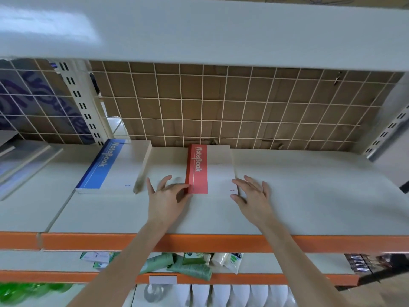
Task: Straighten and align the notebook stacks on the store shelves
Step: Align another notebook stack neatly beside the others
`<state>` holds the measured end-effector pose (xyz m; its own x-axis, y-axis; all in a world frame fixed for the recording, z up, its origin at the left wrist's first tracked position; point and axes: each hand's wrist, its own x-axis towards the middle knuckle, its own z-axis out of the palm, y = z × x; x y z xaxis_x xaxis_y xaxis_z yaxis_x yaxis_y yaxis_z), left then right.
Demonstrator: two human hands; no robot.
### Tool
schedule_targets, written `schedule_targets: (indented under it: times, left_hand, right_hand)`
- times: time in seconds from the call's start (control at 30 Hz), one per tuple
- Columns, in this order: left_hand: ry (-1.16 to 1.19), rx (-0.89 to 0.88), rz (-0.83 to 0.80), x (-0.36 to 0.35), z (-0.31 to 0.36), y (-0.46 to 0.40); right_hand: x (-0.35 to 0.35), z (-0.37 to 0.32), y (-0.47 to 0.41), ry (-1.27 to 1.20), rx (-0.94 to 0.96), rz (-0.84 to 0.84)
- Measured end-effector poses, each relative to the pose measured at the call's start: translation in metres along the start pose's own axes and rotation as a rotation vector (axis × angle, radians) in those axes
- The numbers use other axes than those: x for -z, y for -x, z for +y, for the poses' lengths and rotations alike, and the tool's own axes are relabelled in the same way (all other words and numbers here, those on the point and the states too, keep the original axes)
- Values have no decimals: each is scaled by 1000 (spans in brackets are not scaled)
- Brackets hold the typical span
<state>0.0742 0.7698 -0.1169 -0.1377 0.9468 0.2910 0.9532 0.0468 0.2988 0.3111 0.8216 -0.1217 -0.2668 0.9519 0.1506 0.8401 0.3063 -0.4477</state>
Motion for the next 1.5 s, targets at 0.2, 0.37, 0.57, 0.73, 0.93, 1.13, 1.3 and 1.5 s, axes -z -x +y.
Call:
schedule_targets:
  times: [0.2,0.37,0.57,0.73,0.93,1.13,1.3,1.5]
  left_hand:
    - [-101,-28,6,4,6,2]
    - [-102,-25,7,4,7,3]
    - [-66,-36,17,4,6,1]
    - [-63,-111,-5,21,2,8]
    - [-50,-150,262,93,-54,19]
    - [-143,-4,245,174,-171,57]
    - [-200,118,226,223,-291,105]
    - [-272,174,123,270,-404,126]
  right_hand:
    - [-2,-2,1,88,15,14]
    - [-5,-2,0,96,9,25]
    - [-8,-1,-1,130,31,7]
    - [0,-3,1,109,16,-30]
    - [8,-83,-18,53,195,16]
    - [-39,-222,-17,40,401,51]
    - [-107,-345,-7,14,454,-69]
    - [-165,-468,-2,5,473,-154]
